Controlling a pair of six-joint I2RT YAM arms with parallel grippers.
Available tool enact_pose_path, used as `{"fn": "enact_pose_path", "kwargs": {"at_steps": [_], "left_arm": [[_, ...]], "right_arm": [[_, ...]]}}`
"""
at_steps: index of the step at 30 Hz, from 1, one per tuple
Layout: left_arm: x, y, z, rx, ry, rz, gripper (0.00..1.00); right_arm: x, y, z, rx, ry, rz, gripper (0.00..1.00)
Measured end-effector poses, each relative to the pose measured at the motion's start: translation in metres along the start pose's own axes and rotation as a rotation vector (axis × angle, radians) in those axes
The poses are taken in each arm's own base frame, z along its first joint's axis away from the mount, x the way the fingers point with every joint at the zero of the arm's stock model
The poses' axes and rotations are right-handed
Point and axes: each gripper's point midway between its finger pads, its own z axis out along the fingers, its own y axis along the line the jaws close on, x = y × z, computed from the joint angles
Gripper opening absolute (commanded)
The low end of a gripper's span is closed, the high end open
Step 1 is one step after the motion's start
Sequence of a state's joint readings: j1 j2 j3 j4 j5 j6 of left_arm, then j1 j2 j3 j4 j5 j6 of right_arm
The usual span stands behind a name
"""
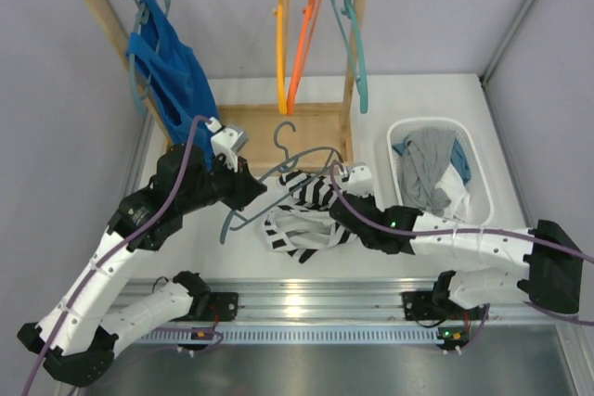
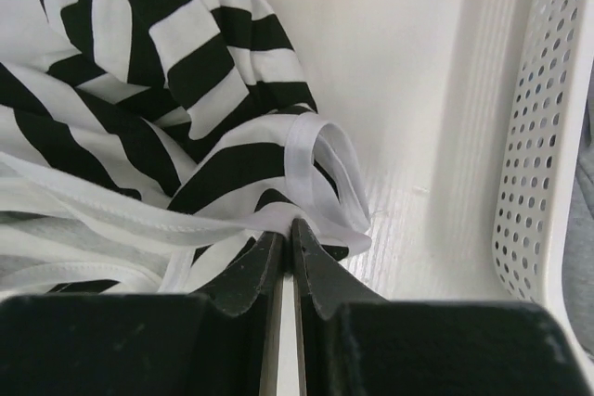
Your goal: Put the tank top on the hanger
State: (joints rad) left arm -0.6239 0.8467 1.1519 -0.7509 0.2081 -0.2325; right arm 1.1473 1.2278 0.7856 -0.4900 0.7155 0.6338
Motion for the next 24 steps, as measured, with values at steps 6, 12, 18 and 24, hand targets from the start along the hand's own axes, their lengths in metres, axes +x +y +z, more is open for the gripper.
{"fn": "enact_pose_path", "kwargs": {"at_steps": [6, 12, 18, 24], "left_arm": [[0.007, -0.010, -0.007, 0.052, 0.027, 0.003, 0.00], [0.008, -0.017, -0.016, 0.088, 0.036, 0.015, 0.00], [0.006, -0.025, -0.025, 0.123, 0.036, 0.026, 0.00], [0.016, -0.029, -0.027, 0.149, 0.085, 0.028, 0.00]], "right_arm": [[-0.026, 0.006, -0.001, -0.083, 0.028, -0.003, 0.07], [-0.031, 0.000, 0.005, -0.118, 0.067, -0.002, 0.09], [-0.034, -0.003, 0.010, -0.148, 0.103, -0.003, 0.09], [-0.036, -0.011, 0.016, -0.165, 0.128, 0.020, 0.08]]}}
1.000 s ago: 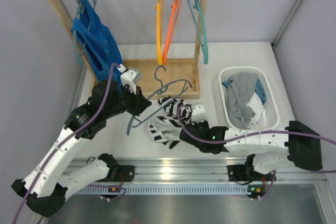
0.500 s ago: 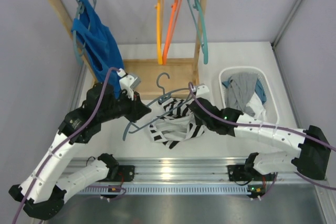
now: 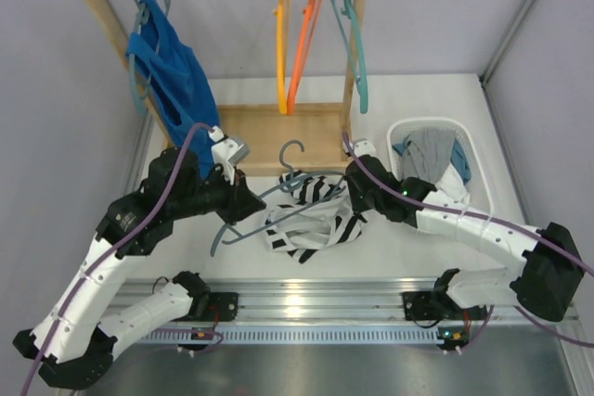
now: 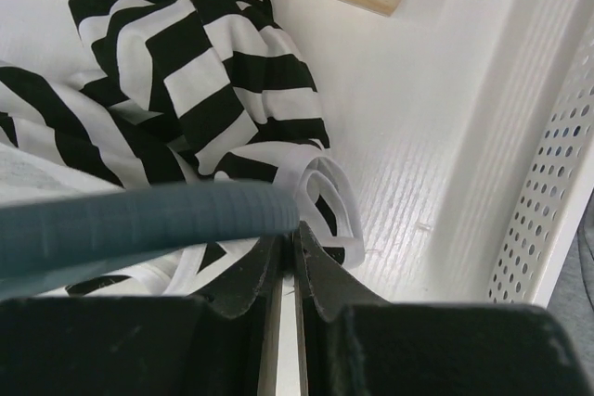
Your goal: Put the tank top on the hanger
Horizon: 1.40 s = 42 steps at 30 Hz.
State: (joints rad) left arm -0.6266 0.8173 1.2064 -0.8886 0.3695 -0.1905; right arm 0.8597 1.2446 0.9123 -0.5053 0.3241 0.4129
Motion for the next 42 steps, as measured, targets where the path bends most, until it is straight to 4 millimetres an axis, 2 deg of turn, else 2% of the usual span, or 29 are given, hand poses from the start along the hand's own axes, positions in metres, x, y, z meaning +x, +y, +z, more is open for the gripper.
{"fn": "enact_pose_path", "kwargs": {"at_steps": [14, 27, 42], "left_arm": [[0.015, 0.001, 0.005, 0.014, 0.053, -0.014, 0.00], [0.004, 0.021, -0.007, -0.135, -0.031, -0.012, 0.00], [0.008, -0.008, -0.010, 0.026, -0.006, -0.005, 0.00]], "right_arm": [[-0.003, -0.005, 0.003, -0.022, 0.034, -0.005, 0.08], [-0.008, -0.006, 0.005, -0.037, 0.032, -0.001, 0.07], [-0.010, -0.012, 0.006, -0.028, 0.032, 0.004, 0.07]]}}
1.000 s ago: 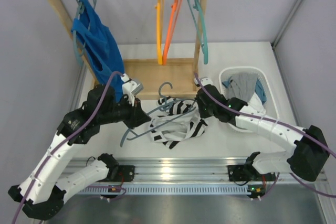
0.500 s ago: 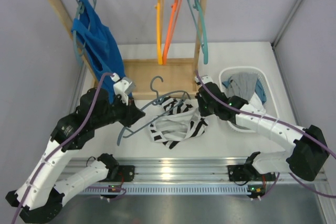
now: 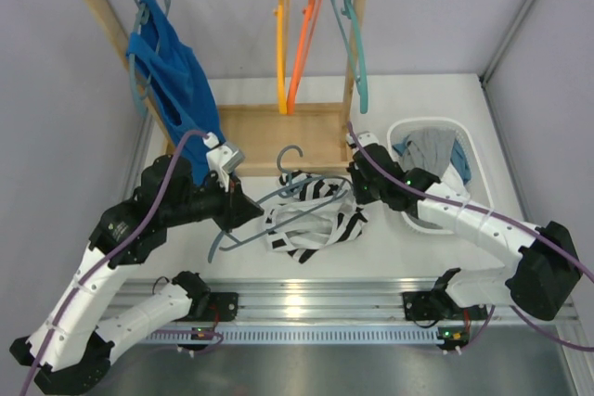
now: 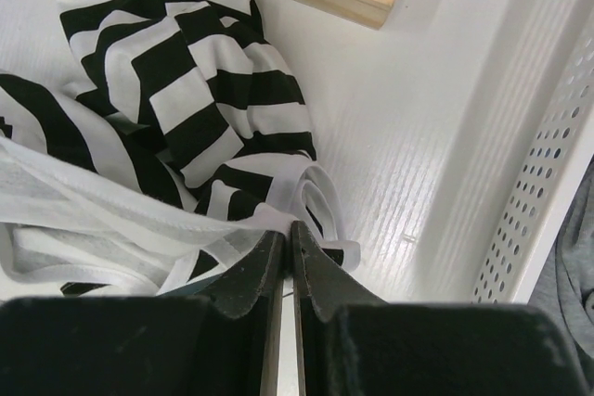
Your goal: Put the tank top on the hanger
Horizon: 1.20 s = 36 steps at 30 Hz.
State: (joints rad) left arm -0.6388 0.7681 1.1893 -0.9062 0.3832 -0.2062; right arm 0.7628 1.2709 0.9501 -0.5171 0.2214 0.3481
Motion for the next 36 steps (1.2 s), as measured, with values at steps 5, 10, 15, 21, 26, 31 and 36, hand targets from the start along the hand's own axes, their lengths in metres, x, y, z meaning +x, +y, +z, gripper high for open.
{"fn": "enact_pose_path", "kwargs": {"at_steps": [5, 10, 15, 21, 26, 31, 36], "left_arm": [[0.008, 0.000, 0.003, 0.012, 0.024, -0.008, 0.00], [0.014, 0.004, 0.006, 0.004, 0.047, -0.010, 0.00], [0.023, 0.010, 0.013, -0.012, 0.075, -0.016, 0.00], [0.026, 0.020, 0.021, -0.047, 0.080, -0.025, 0.00], [0.022, 0.018, 0.029, -0.025, 0.059, -0.030, 0.00], [0.025, 0.015, 0.040, 0.016, 0.060, -0.041, 0.00], [0.024, 0.012, 0.045, 0.042, 0.038, -0.039, 0.00]], "right_arm": [[0.000, 0.000, -0.001, 0.000, 0.003, -0.008, 0.07], [-0.008, 0.002, -0.004, -0.007, -0.011, -0.005, 0.07], [-0.006, 0.003, -0.005, -0.012, -0.002, -0.007, 0.06], [-0.007, 0.003, -0.015, -0.027, -0.002, -0.015, 0.07], [-0.018, 0.008, -0.026, -0.058, -0.020, -0.026, 0.07], [-0.027, 0.011, -0.036, -0.074, -0.024, -0.035, 0.07], [-0.038, 0.013, -0.045, -0.081, -0.034, -0.047, 0.08]]}}
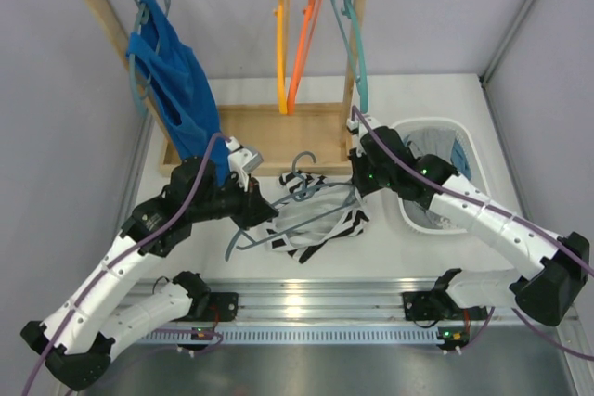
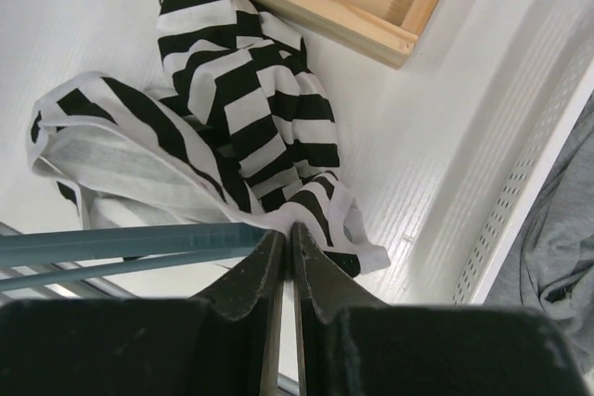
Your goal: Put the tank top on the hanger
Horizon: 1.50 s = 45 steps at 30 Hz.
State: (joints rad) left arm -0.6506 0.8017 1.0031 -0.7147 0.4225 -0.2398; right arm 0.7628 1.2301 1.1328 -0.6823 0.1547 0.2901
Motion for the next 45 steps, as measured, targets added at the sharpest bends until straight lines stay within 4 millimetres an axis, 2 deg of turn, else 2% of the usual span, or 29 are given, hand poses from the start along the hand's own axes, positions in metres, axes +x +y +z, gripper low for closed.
{"fn": "enact_pose_path", "kwargs": {"at_steps": [5, 14, 19, 26, 29, 35, 36, 38, 39, 45], "left_arm": [[0.002, 0.000, 0.007, 0.022, -0.036, 0.021, 0.00], [0.002, -0.011, 0.025, 0.079, -0.094, 0.067, 0.00], [0.003, -0.014, 0.044, 0.081, -0.120, 0.085, 0.00], [0.016, -0.009, 0.079, 0.074, -0.171, 0.066, 0.00], [0.020, -0.012, 0.090, 0.076, -0.191, 0.070, 0.00], [0.011, -0.015, 0.097, 0.077, -0.249, 0.078, 0.00], [0.011, -0.015, 0.098, 0.078, -0.255, 0.077, 0.00], [0.010, -0.014, 0.101, 0.078, -0.266, 0.072, 0.00], [0.010, -0.014, 0.103, 0.076, -0.270, 0.068, 0.00], [0.008, -0.008, 0.107, 0.054, -0.298, 0.052, 0.00]], "right_arm": [[-0.012, 0.005, -0.006, -0.020, -0.011, -0.009, 0.09], [-0.020, 0.009, -0.018, -0.038, 0.001, -0.021, 0.10], [-0.021, 0.011, -0.019, -0.043, 0.001, -0.017, 0.11], [-0.021, 0.010, -0.023, -0.046, -0.013, 0.003, 0.14], [-0.016, 0.008, -0.025, -0.039, -0.014, 0.012, 0.18], [-0.015, 0.004, -0.031, -0.029, -0.049, 0.035, 0.29], [-0.016, 0.003, -0.032, -0.029, -0.057, 0.038, 0.35], [-0.018, 0.002, -0.034, -0.027, -0.074, 0.046, 0.41], [-0.018, 0.001, -0.035, -0.023, -0.085, 0.050, 0.47], [-0.011, -0.009, -0.050, -0.017, -0.175, 0.076, 0.53]]}}
